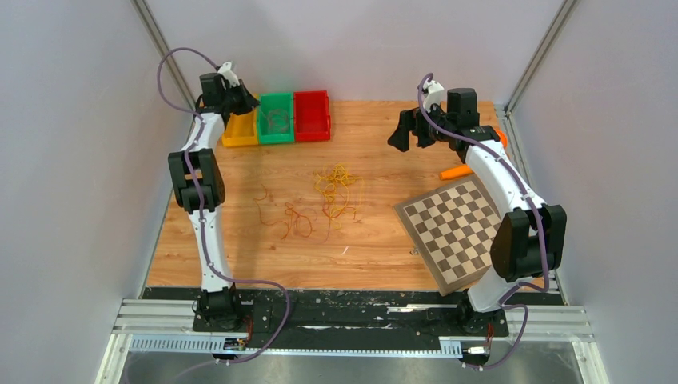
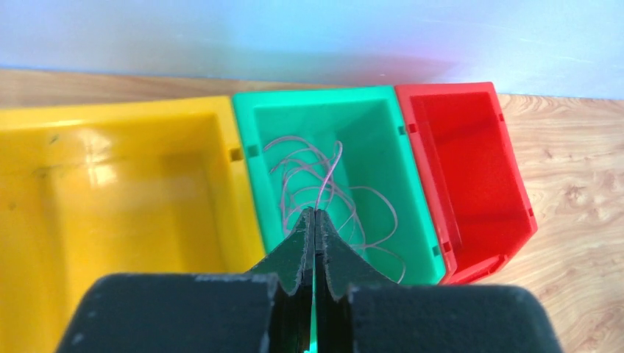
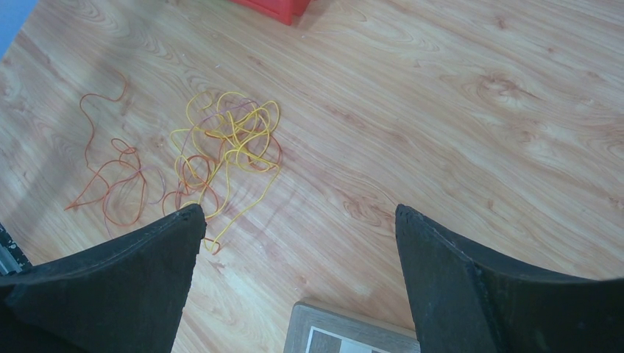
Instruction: Untangle the cables
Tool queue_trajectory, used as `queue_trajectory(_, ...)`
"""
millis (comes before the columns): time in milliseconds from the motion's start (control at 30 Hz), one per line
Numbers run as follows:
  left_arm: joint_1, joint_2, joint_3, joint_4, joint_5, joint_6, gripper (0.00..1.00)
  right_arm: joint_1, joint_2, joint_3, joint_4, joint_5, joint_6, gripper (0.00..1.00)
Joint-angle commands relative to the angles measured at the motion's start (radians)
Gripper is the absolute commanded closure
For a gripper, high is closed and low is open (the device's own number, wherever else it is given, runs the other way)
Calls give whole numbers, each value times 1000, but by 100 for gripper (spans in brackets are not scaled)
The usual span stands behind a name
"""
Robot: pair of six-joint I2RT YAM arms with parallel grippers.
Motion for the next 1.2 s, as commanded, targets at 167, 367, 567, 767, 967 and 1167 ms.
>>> queue_trajectory(167,-73,142,209,-77,-73,78,100,-6,-24,13,-11,23,-5,1)
queue_trajectory(367,-111,179,291,-164,-96,98,100,-7,-3,29,-17,18,-2,1)
queue_trajectory(567,-120,179,263,-187,-72,13,97,-6,4,47,-16,20,-2,1)
queue_trajectory(767,-121,136,241,-193,-58,28,65,-7,-6,34,-16,10,3,1)
queue_trajectory(967,-114,27,220,-136,-111,98,46,-7,-11,26,-14,-4,15,1)
queue_trajectory(1167,-118,-68,210,-106,-177,186,14,-6,-24,19,-11,-17,20,1)
